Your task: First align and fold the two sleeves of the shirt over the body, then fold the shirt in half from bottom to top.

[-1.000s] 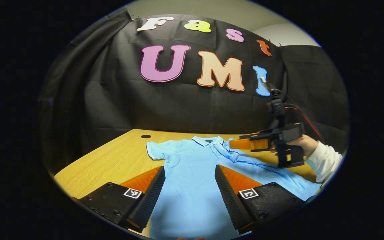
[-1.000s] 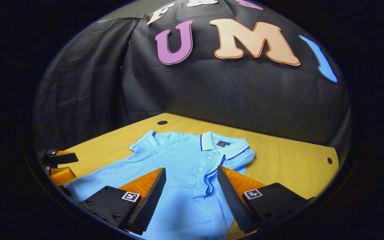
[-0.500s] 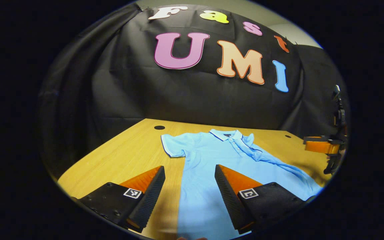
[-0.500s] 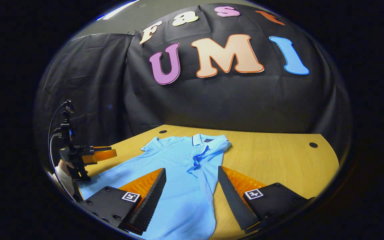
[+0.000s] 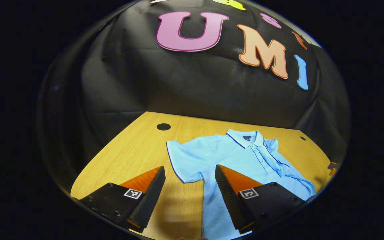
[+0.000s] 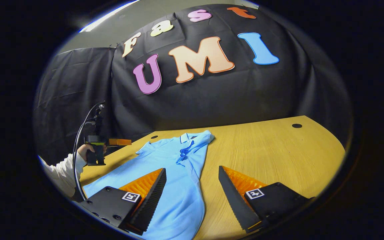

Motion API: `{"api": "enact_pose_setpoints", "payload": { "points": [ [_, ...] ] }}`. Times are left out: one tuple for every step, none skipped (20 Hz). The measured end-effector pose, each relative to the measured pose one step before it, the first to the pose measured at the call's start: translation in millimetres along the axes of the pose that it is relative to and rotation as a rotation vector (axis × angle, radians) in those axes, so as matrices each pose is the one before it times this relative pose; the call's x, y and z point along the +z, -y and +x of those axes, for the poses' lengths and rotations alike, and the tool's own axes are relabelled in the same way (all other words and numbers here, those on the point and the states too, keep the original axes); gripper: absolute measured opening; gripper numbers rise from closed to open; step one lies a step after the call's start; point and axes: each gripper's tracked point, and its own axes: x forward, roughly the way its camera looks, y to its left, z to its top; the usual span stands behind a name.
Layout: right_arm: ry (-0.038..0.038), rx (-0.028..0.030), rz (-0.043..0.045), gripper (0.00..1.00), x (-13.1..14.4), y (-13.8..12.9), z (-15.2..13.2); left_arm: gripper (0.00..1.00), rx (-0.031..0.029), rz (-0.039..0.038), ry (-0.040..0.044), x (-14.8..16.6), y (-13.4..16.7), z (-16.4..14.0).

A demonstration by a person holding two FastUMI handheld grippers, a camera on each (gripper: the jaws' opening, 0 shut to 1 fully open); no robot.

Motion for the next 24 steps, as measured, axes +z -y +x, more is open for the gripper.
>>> {"api": "enact_pose_setpoints", "payload": {
  "points": [
    [0.00131, 0.00437, 0.00906, 0.98, -2.46, -2.11, -2.64, 0.90, -0.00027, -0.00605, -0.02944, -0.90, 0.43, 10.54],
    [0.00137, 0.00499, 0.00404, 0.98, -1.37, -2.39, -2.45, 0.90, 0.00382, -0.00574, -0.02261, 0.12, -2.42, 13.24],
    [0.00217, 0.00131, -0.00230, 0.98, -2.75, -1.78, -2.15, 0.89, 0.01142, -0.00728, -0.02030, -0.70, -3.94, 10.36],
    [-0.00413, 0.00386, -0.01126, 0.99, -1.46, -1.47, -1.67, 0.90, 0.00739, -0.00854, -0.02746, -1.35, -3.37, 11.60],
    [-0.00675, -0.00185, -0.01117, 0.98, -3.40, -0.61, -2.80, 0.89, 0.01022, -0.01574, -0.02274, -1.90, -3.08, 10.15],
    [-0.00071, -0.00945, -0.00512, 0.99, 0.04, 2.18, -1.85, 0.90, 0.01025, -0.01367, -0.01834, -0.60, -3.47, 8.46],
    [0.00199, -0.00639, -0.00383, 0.99, 0.85, 1.11, -1.51, 0.90, 0.00856, -0.01081, -0.01332, 0.23, -3.61, 6.40],
    [0.00142, -0.00321, 0.00241, 0.99, 0.91, 1.05, -0.67, 0.90, 0.01372, -0.00789, -0.00458, 0.62, -4.57, 4.50],
    [0.00269, 0.00021, 0.00607, 0.99, 0.04, -0.33, -0.70, 0.89, 0.00471, 0.00110, -0.00387, 1.04, -1.77, 3.79],
    [0.00221, -0.00042, 0.00624, 0.96, 1.84, 0.91, -0.72, 0.90, 0.00959, 0.00538, -0.00661, -3.52, -2.28, 2.26],
    [0.00287, -0.00494, 0.00378, 0.96, 0.96, 2.60, -0.34, 0.89, 0.00613, 0.01230, -0.01571, -3.03, -1.87, 2.42],
    [0.00551, -0.00819, 0.00095, 0.96, 1.63, 3.22, 0.14, 0.90, 0.00762, 0.00458, -0.01078, -3.02, -2.04, 2.88],
    [0.00574, -0.00629, 0.00066, 0.99, 0.92, 2.82, 0.25, 0.90, 0.00317, 0.00406, -0.00584, -0.77, -0.14, 1.95],
    [0.00145, -0.00549, 0.00428, 0.98, 0.43, 2.64, 0.08, 0.90, 0.00231, 0.00681, -0.00118, 0.04, -0.09, 1.81],
    [-0.00012, -0.00250, 0.00673, 0.98, -0.78, 0.95, -1.36, 0.90, -0.00083, 0.00364, -0.00099, -0.69, -0.07, 1.34],
    [-0.00289, -0.00186, 0.00664, 0.98, -0.39, 1.21, -0.69, 0.88, 0.00385, 0.00553, -0.00816, -1.50, 0.20, 0.23],
    [-0.00354, -0.00511, 0.00481, 0.96, -0.85, 2.29, -0.35, 0.87, 0.00782, 0.01183, -0.00905, -1.49, -1.81, 1.07],
    [-0.00187, -0.00466, 0.00333, 0.98, 0.33, 2.65, -0.17, 0.86, 0.00645, 0.01711, -0.01514, -2.29, -0.81, 0.00],
    [0.00314, -0.00513, 0.00088, 0.99, 0.69, 1.22, -0.45, 0.86, 0.00798, 0.01393, -0.01285, -2.09, -1.04, -0.04],
    [0.00782, -0.00321, 0.00047, 0.99, 2.50, 1.97, -0.50, 0.85, 0.00620, 0.01193, -0.00974, -1.32, -0.09, 0.29],
    [0.00481, -0.00175, 0.00156, 0.99, 1.27, 0.43, -0.27, 0.82, 0.01023, 0.01059, -0.00267, 0.16, -1.14, 0.69],
    [0.00212, 0.00113, 0.00266, 0.99, 0.41, -0.05, -0.83, 0.81, 0.00338, -0.00013, -0.00131, 0.06, -0.66, -0.14],
    [0.00134, 0.00131, 0.00267, 0.96, 0.34, -0.03, -2.04, 0.80, -0.00101, -0.00018, 0.00352, 2.10, 1.12, -0.82],
    [0.00107, 0.00093, 0.00050, 0.96, 0.24, 0.41, -0.75, 0.78, -0.00297, -0.00011, -0.00460, -2.94, 0.40, -0.63]
  ]
}}
